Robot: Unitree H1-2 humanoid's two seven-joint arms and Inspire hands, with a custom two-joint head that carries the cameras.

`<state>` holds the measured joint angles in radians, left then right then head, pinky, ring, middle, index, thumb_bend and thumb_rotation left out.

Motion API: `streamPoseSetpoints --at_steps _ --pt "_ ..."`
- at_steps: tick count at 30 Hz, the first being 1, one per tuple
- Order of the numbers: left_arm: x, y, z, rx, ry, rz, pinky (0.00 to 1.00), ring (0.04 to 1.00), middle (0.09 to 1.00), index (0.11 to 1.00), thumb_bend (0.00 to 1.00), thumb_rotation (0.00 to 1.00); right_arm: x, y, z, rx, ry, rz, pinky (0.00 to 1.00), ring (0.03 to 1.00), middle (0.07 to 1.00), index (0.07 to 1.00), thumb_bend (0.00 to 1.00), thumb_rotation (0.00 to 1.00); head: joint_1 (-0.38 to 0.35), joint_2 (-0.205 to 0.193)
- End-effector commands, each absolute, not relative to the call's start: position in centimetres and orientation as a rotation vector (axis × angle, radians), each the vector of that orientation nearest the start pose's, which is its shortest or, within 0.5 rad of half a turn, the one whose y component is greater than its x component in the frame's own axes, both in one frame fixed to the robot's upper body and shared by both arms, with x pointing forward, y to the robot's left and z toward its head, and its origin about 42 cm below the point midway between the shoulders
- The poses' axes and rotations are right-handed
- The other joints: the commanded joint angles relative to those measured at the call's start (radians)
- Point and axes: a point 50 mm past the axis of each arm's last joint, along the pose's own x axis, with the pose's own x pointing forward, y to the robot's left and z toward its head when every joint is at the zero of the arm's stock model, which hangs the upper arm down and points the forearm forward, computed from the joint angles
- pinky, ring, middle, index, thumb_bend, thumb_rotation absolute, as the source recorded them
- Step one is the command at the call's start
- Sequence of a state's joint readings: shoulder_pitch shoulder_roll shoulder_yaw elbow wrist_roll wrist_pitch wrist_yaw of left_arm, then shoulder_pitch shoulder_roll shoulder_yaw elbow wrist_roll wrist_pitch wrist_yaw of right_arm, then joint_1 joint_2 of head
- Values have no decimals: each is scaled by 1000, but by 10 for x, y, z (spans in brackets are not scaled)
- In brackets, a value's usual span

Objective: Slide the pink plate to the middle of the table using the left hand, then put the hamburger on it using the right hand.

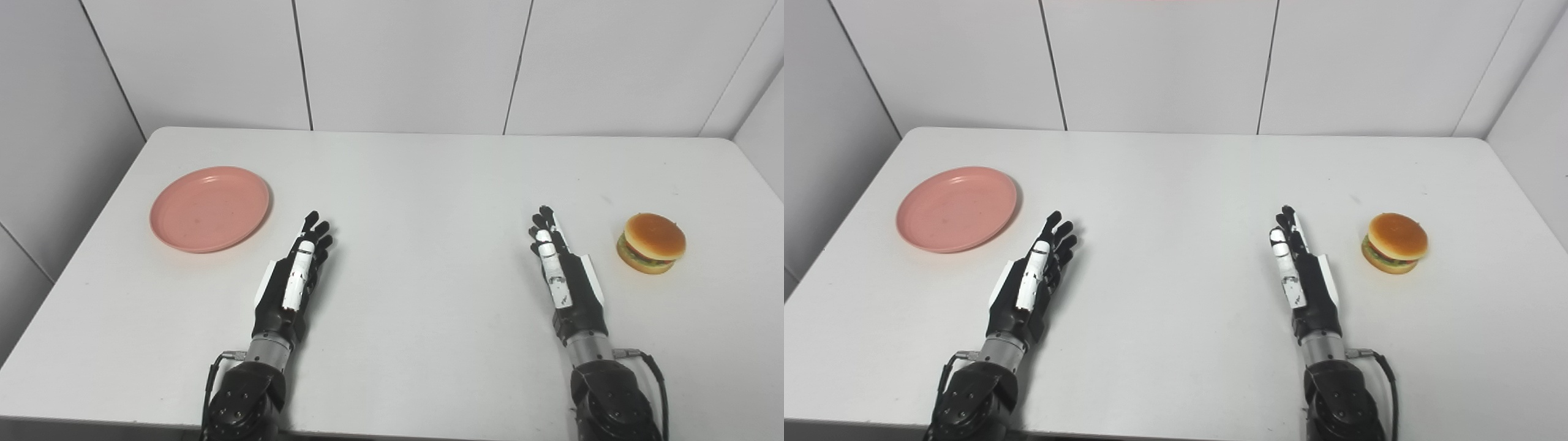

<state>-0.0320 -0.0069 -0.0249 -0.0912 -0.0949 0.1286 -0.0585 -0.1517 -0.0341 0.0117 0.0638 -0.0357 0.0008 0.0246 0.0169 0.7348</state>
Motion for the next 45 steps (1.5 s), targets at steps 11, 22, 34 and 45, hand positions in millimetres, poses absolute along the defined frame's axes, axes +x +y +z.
streamPoseSetpoints --at_steps 11,22,34,45 --pt "300 192 133 -99 -41 -126 1000 962 969 967 408 1000 336 -204 128 -57 -133 70 983 960 969 986 352 1000 3 1" --pt "300 192 134 -93 -44 -122 996 959 966 965 414 1000 335 -204 128 -61 -137 69 971 959 968 984 352 1000 3 1" --pt "299 179 122 -77 -42 -132 988 959 964 965 404 1000 334 -214 119 -39 -138 74 974 967 983 994 325 1000 133 -69" --pt "299 152 108 -90 -42 -118 990 956 958 955 392 1000 334 -238 104 -25 -182 110 996 988 998 1000 352 1000 268 -161"
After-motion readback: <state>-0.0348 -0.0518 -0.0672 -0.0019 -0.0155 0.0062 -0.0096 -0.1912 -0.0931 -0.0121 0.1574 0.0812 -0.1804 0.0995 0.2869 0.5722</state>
